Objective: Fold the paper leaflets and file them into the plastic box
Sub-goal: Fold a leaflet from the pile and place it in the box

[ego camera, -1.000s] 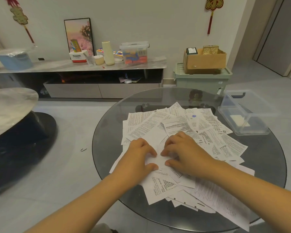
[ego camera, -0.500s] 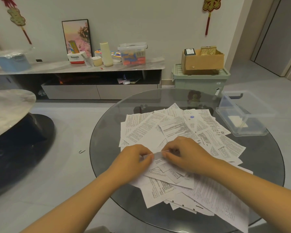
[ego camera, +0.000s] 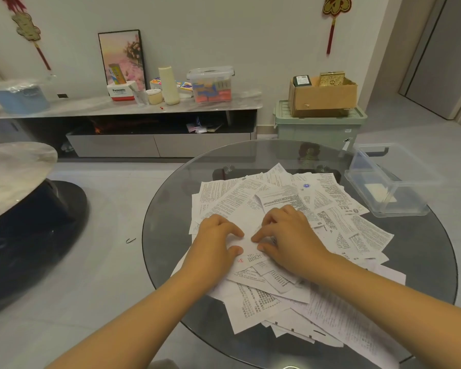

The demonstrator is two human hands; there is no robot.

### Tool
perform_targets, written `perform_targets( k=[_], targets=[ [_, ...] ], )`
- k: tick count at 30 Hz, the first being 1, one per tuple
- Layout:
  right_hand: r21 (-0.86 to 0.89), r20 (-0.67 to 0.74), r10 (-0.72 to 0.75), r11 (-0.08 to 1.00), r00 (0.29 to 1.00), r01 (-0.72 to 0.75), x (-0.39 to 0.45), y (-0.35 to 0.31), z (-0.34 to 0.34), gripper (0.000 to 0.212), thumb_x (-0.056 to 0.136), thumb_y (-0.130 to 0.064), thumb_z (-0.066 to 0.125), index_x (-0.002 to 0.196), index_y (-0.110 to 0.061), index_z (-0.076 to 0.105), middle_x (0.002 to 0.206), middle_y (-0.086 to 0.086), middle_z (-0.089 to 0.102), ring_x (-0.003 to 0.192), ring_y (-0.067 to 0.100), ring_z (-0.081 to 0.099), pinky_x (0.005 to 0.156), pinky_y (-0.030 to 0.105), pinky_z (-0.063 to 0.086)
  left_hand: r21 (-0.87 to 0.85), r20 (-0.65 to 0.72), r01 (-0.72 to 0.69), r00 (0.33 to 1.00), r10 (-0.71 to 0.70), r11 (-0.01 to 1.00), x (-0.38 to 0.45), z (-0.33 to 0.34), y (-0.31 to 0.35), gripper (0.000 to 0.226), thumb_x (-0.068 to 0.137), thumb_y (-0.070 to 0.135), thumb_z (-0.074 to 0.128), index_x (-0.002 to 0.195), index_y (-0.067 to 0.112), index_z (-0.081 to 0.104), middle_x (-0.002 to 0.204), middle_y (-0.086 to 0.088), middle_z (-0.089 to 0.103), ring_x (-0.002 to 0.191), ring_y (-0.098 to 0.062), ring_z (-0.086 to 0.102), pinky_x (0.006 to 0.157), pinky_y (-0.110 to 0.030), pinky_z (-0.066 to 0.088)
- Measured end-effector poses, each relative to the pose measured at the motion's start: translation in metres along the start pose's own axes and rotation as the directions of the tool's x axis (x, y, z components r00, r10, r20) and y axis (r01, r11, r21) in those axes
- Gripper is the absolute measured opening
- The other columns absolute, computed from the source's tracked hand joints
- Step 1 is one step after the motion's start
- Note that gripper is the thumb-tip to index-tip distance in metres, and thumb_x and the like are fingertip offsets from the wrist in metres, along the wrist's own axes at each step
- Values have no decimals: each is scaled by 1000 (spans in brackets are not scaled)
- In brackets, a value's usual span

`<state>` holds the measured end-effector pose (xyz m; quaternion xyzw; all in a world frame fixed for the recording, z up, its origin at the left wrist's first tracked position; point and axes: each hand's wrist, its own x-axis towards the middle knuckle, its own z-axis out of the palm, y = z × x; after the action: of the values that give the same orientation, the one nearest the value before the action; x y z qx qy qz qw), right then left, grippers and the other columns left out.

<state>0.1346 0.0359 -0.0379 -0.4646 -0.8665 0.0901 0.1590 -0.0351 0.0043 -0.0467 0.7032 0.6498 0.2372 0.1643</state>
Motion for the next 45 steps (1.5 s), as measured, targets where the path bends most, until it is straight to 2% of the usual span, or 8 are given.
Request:
perform_targets(
  k=[9, 13, 18, 22, 27, 34, 39, 45],
  targets=[
    [-47, 83, -8, 999, 996, 12, 0, 1, -2, 44, 92, -37, 54, 135, -28, 46, 119, -11, 48, 117, 13, 29, 96, 26, 17, 100, 75, 13, 997, -20, 995, -1, -2, 3, 37, 85, 36, 65, 121, 32, 56, 107, 13, 46, 114, -11, 39, 104, -31, 25],
    [52, 33, 14, 999, 999, -16, 0, 1, -3, 24, 89, -33, 59, 113, -26, 59, 95, -14, 40, 101, 9, 27, 97, 26, 21, 70, 71, 21, 997, -26, 997, 1, -7, 8, 18, 81, 33, 71, 96, 31, 61, 96, 12, 49, 103, -13, 44, 95, -29, 30],
    [298, -16, 130, 947, 991, -120, -6, 4, -18, 14, 86, -24, 64, 80, -31, 53, 95, -11, 52, 100, 9, 37, 90, 24, 30, -167, 22, 92, 996, -90, 982, 3, -15, 24, 16, 77, 23, 75, 71, 22, 60, 78, 7, 61, 79, -12, 56, 70, -26, 44],
    [510, -15, 239, 837, 971, -198, -18, 14, -42, 15, 87, -19, 65, 83, -29, 55, 78, -10, 58, 71, 3, 52, 60, 13, 37, -371, 74, 128, 991, -108, 920, 9, -14, 43, 15, 78, 21, 76, 79, 18, 61, 70, 0, 68, 61, -7, 59, 56, -13, 43],
    [566, -85, 388, 777, 918, -277, -37, 40, -59, 17, 85, -16, 66, 95, -24, 55, 67, -1, 52, 64, 12, 55, 54, 16, 39, -489, 75, 94, 995, -65, 867, 20, 3, 82, 21, 74, 13, 79, 88, 16, 62, 63, -1, 67, 63, -13, 68, 75, -29, 53],
    [535, -146, 521, 757, 841, -375, -64, 84, -77, 17, 84, -11, 68, 94, -19, 56, 66, 1, 49, 64, 17, 50, 59, 24, 42, -519, 100, 58, 995, -7, 853, 42, 39, 130, 27, 73, 14, 80, 93, 14, 62, 59, -2, 68, 63, -17, 69, 65, -34, 56],
    [417, -157, 582, 771, 798, -481, -84, 120, -87, 11, 87, -13, 64, 96, -18, 59, 66, -2, 47, 58, 9, 44, 49, 13, 33, -393, 114, -71, 986, 126, 917, 51, 75, 159, 18, 83, 20, 71, 98, 23, 60, 79, 8, 67, 76, -7, 62, 71, -18, 47],
    [310, -150, 677, 724, 720, -616, -105, 158, -82, 15, 89, -13, 60, 104, -16, 60, 72, -10, 43, 69, 11, 45, 53, 16, 31, -38, 265, -378, 889, 374, 925, 52, 106, 164, 45, 91, 46, 52, 134, 34, 41, 133, 13, 51, 128, -12, 36, 110, -37, 14]
  ],
)
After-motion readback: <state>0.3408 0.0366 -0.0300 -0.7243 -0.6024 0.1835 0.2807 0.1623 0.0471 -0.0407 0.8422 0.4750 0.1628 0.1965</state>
